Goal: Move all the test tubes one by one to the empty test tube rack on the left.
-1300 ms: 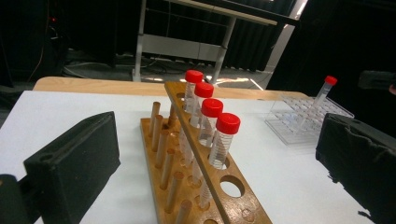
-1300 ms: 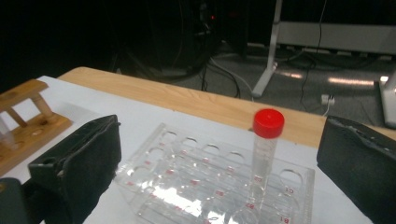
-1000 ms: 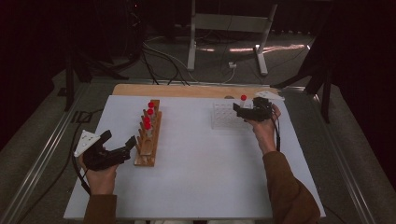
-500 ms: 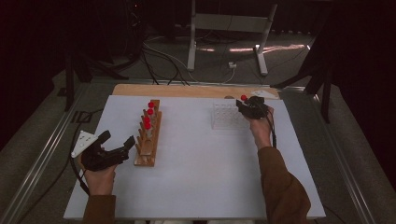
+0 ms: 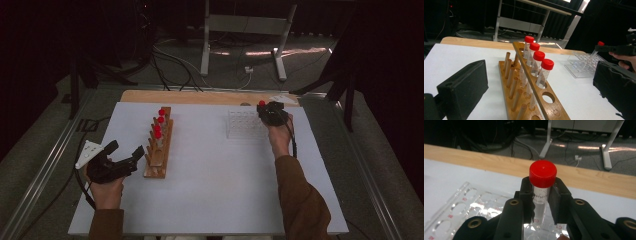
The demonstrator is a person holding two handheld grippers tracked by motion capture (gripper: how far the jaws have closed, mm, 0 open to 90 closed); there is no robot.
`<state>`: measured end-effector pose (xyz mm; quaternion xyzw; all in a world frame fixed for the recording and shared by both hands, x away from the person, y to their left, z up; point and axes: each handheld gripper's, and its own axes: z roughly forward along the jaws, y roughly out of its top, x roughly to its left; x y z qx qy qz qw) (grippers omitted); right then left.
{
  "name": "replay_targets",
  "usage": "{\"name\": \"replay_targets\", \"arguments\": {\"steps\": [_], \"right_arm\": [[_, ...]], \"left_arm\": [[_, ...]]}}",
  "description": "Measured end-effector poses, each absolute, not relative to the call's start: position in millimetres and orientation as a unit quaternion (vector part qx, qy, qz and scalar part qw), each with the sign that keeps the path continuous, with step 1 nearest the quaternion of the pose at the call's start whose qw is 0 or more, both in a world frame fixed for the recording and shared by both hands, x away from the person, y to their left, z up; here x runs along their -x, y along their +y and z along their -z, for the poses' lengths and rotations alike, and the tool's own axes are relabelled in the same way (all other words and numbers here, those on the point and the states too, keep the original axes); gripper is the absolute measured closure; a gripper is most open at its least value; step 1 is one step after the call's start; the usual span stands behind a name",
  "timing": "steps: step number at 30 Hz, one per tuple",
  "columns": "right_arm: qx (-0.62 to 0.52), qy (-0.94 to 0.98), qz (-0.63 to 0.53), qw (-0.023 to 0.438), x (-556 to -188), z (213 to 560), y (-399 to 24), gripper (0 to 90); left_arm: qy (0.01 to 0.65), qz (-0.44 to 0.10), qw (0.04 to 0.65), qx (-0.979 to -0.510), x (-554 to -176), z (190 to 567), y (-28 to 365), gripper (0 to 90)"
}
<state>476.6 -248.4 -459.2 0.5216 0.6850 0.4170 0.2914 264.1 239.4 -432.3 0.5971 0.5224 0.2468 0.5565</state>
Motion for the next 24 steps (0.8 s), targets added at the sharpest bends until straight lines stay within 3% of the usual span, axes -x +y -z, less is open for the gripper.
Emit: {"name": "replay_targets", "arguments": {"steps": [14,24], "right_arm": [[-0.492,0.675,-0.444,0.325,-462,431,-252,74.1],[-0.467,0.672,-0.476,0.323,-443,410,-253,74.1]], "left_arm": [[0.524,-0.246,0.554,-0.598,-264,432,239,0.5],[0.521,-0.250,0.556,-0.598,-264,428,237,0.5]]}}
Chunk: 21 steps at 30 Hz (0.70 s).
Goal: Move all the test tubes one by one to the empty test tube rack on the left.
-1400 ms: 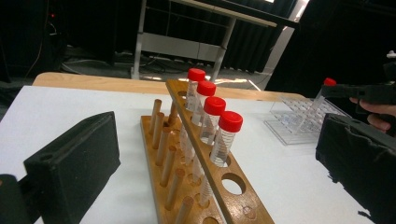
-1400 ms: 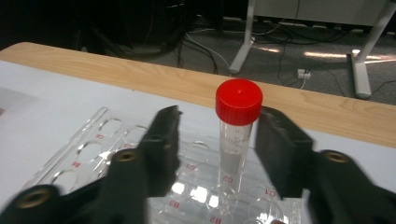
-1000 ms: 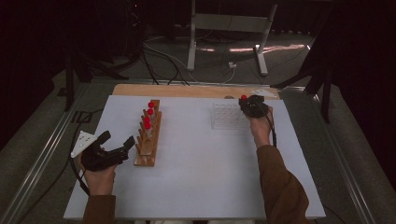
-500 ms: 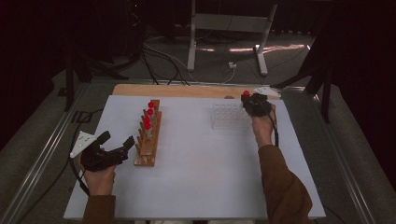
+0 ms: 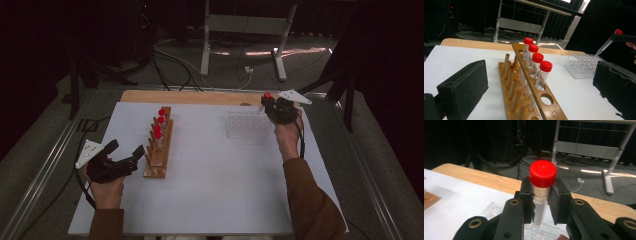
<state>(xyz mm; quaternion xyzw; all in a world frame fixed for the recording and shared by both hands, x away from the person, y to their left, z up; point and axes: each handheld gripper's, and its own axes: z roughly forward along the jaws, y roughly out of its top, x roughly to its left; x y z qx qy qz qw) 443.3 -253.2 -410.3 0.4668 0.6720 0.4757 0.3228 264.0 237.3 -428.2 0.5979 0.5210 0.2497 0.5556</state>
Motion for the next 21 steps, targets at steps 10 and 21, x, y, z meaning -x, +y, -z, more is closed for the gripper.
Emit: {"name": "replay_targets", "arguments": {"steps": [10,21], "right_arm": [[-0.421,0.702,-0.493,0.295,-413,407,-236,74.1],[-0.373,0.736,-0.500,0.265,-383,405,-218,74.0]], "left_arm": [[0.515,-0.254,0.550,-0.606,-264,424,233,0.6],[0.502,-0.255,0.546,-0.621,-263,416,222,0.6]]}}
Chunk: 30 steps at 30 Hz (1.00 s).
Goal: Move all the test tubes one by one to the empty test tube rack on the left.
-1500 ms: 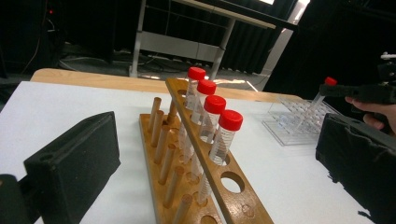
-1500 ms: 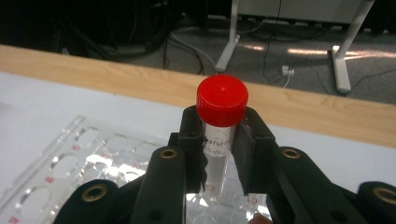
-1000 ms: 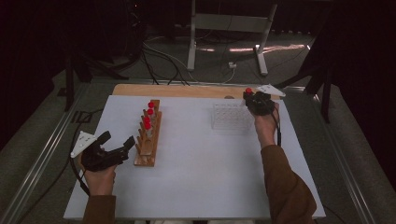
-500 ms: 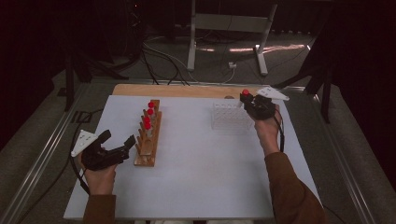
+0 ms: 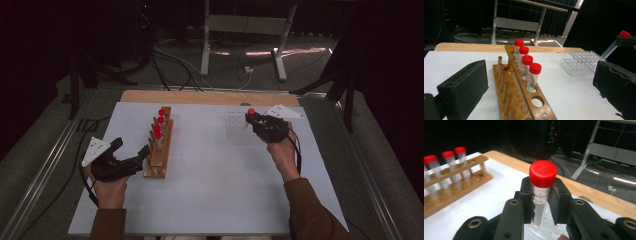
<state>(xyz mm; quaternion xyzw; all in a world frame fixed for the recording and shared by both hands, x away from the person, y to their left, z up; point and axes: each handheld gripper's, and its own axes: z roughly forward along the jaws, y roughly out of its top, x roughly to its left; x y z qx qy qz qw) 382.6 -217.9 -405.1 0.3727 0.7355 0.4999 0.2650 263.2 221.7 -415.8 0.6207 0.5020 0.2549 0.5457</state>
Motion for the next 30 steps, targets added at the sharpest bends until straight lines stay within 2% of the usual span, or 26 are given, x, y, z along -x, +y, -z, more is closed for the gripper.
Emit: {"name": "replay_targets", "arguments": {"steps": [13,22,27,30], "right_arm": [[-0.335,0.761,-0.510,0.221,-364,404,-199,74.0],[-0.303,0.775,-0.522,0.185,-346,408,-176,73.9],[-0.266,0.792,-0.522,0.170,-333,411,-153,74.0],[-0.241,0.805,-0.514,0.173,-325,413,-138,74.0]], "left_arm": [[0.491,-0.247,0.537,-0.640,-266,408,206,1.1],[0.451,-0.210,0.544,-0.676,-274,392,160,3.2],[0.427,-0.204,0.542,-0.694,-281,380,125,8.2],[0.412,-0.201,0.541,-0.704,-284,376,107,17.7]]}}
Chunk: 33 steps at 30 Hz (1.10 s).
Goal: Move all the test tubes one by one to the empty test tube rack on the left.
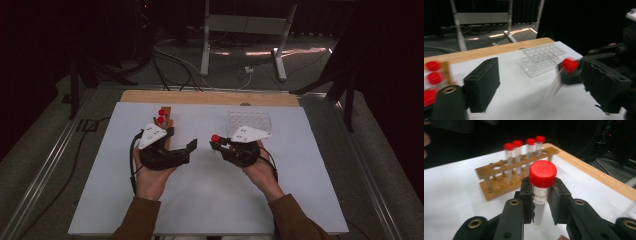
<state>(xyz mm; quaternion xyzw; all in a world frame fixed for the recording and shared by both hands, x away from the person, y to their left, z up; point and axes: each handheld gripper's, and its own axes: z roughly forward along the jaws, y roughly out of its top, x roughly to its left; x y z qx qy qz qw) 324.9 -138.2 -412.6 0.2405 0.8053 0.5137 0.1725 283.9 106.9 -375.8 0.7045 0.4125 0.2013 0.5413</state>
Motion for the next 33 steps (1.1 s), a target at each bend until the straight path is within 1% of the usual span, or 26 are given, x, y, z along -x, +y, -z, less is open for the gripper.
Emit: {"name": "replay_targets", "arguments": {"steps": [1,6,9,12,14,18,19,22,23,24,26,29,32,33], "right_arm": [[-0.234,0.808,-0.512,0.172,-323,413,-134,74.0],[-0.212,0.819,-0.507,0.164,-315,413,-118,74.0],[-0.209,0.820,-0.508,0.159,-315,414,-114,74.0],[-0.210,0.820,-0.510,0.153,-316,415,-113,74.0],[-0.213,0.818,-0.513,0.148,-317,415,-113,74.0],[-0.214,0.820,-0.511,0.145,-318,415,-111,74.0],[-0.213,0.821,-0.509,0.145,-318,416,-110,74.0],[-0.214,0.821,-0.511,0.139,-318,418,-109,73.6],[-0.213,0.820,-0.514,0.135,-318,418,-109,71.9],[-0.210,0.820,-0.517,0.129,-318,418,-108,61.5],[-0.208,0.824,-0.515,0.112,-317,418,-111,47.1],[-0.225,0.822,-0.513,0.103,-317,421,-125,36.5],[-0.253,0.809,-0.516,0.123,-316,424,-148,27.3],[-0.263,0.806,-0.515,0.128,-316,425,-156,26.0]], "left_arm": [[0.408,-0.197,0.542,-0.707,-285,376,102,21.5],[0.380,-0.173,0.533,-0.736,-290,379,84,48.1],[0.371,-0.163,0.534,-0.742,-290,381,82,57.6],[0.376,-0.164,0.515,-0.752,-290,383,81,64.4],[0.376,-0.163,0.511,-0.755,-290,385,82,66.6],[0.381,-0.160,0.503,-0.759,-292,388,82,68.2],[0.380,-0.163,0.500,-0.761,-292,389,82,69.9],[0.378,-0.168,0.499,-0.762,-290,389,84,70.8],[0.381,-0.174,0.499,-0.759,-289,389,86,71.1],[0.384,-0.178,0.501,-0.755,-288,388,90,71.2],[0.395,-0.185,0.505,-0.745,-285,384,104,71.2],[0.415,-0.212,0.506,-0.726,-278,377,133,71.2],[0.436,-0.234,0.508,-0.705,-271,370,162,71.2],[0.441,-0.242,0.507,-0.700,-270,368,170,71.2]]}}
